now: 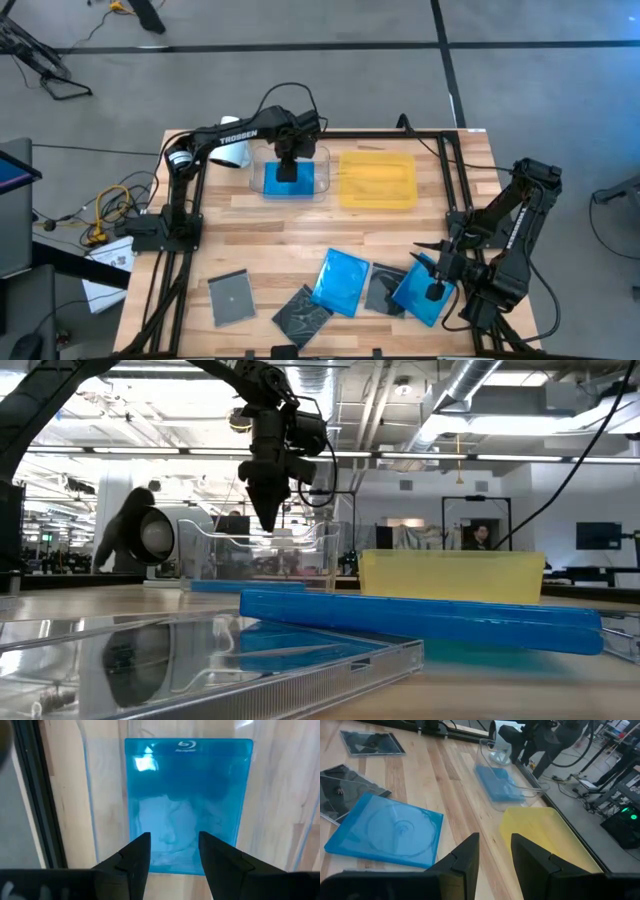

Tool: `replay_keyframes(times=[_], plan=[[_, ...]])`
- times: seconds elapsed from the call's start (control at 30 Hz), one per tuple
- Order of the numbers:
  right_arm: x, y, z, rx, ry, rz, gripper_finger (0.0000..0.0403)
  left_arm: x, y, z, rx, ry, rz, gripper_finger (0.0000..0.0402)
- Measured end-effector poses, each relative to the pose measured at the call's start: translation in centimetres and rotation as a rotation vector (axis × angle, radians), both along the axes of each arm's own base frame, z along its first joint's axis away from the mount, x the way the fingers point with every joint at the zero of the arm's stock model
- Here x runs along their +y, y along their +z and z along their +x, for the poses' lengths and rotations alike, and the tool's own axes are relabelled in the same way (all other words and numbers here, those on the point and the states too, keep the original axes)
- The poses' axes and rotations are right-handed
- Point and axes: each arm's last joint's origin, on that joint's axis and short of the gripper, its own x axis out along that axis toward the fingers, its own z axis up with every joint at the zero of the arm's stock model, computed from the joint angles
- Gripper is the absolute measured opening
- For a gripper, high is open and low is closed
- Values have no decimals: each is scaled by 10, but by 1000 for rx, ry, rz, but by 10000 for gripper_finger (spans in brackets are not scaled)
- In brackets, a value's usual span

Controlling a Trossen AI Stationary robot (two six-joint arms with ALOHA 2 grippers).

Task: Pick & place jewel cases by type
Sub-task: Put the left black CD case into the yellow bin

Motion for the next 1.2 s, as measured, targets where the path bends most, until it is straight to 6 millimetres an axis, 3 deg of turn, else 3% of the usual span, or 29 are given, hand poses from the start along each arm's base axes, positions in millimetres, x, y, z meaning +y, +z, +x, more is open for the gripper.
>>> replay_keyframes(times=[0.17,0.3,0.53,0.7,0.83,1.03,1.2], plan=[[0,0,0,0,0,0,107,1,2,0,10,7,32,160],[0,0,0,0,0,0,107,3,19,5,-51,19,58,160],[0,0,0,-1,0,0,107,-15,85,5,-243,-8,155,160],[-3,-9,-1,1,-3,-16,107,-52,140,-11,-463,-74,86,160],[-5,-18,-2,5,-8,-20,107,-92,165,-27,-582,-173,-58,160],[-2,-20,3,-1,-4,2,107,-150,174,-49,-636,-265,-84,160],[5,-22,16,19,28,26,107,-189,153,-62,-696,-298,-149,160]])
